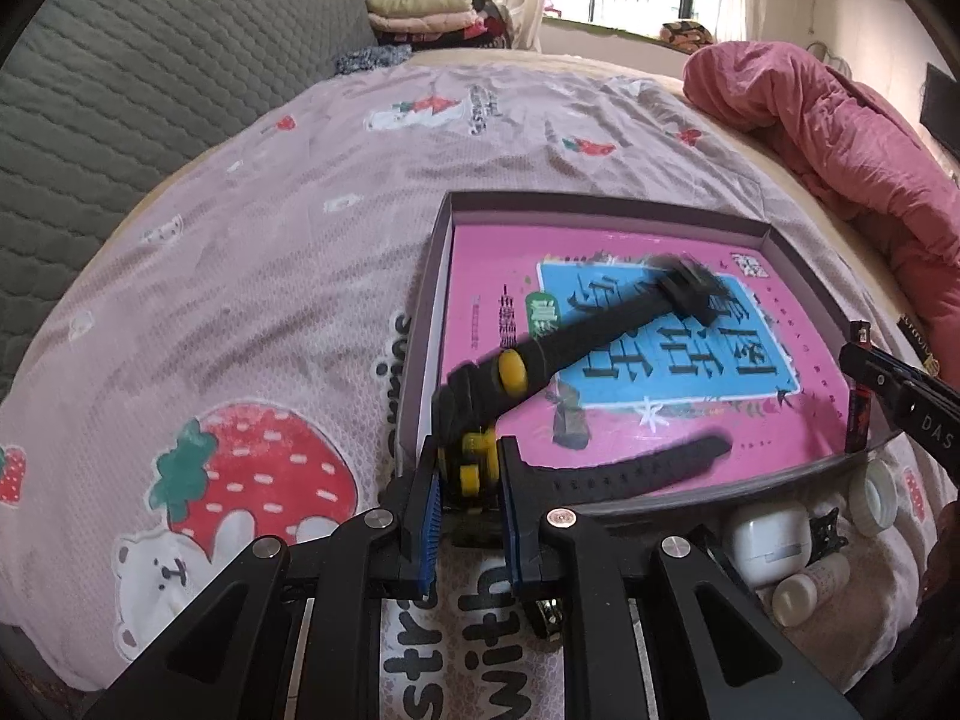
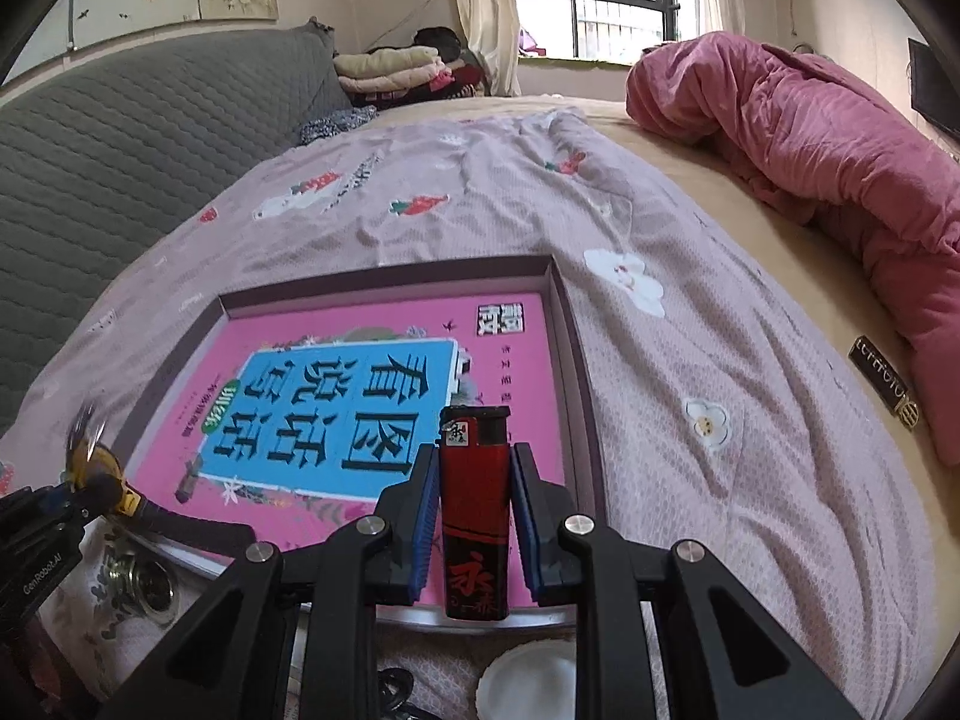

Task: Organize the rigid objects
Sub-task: 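Lower the watch into the tray and open left tool while right tool releases the lighter there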

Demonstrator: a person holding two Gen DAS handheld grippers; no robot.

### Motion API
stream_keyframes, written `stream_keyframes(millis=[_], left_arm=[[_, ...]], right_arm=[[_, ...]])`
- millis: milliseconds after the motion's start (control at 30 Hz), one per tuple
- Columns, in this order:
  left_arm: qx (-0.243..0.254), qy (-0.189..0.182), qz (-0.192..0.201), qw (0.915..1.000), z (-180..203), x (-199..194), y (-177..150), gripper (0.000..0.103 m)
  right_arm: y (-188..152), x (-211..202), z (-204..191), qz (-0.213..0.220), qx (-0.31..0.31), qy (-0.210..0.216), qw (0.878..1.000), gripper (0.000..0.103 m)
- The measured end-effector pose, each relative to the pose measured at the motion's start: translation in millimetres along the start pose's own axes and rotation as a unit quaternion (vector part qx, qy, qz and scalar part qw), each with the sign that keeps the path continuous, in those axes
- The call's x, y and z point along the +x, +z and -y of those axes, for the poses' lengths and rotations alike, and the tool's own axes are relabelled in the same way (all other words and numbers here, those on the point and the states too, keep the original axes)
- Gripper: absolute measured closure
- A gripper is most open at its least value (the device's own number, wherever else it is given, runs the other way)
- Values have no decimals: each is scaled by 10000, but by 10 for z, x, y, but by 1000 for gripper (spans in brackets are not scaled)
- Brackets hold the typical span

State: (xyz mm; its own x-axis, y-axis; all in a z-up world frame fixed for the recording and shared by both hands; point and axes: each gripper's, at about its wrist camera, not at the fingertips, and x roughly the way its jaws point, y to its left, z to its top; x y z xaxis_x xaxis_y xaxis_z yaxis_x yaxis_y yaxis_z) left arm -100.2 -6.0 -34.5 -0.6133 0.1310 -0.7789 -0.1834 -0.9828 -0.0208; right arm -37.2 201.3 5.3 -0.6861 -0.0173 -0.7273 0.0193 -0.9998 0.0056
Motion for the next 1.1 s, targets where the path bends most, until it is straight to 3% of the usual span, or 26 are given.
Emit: stream_keyframes(millis=[1100], left_arm=[[-176, -426, -63, 9989, -113, 4, 41, 85]], right_arm=[[-120, 163, -21, -679, -227, -206, 9972, 79]])
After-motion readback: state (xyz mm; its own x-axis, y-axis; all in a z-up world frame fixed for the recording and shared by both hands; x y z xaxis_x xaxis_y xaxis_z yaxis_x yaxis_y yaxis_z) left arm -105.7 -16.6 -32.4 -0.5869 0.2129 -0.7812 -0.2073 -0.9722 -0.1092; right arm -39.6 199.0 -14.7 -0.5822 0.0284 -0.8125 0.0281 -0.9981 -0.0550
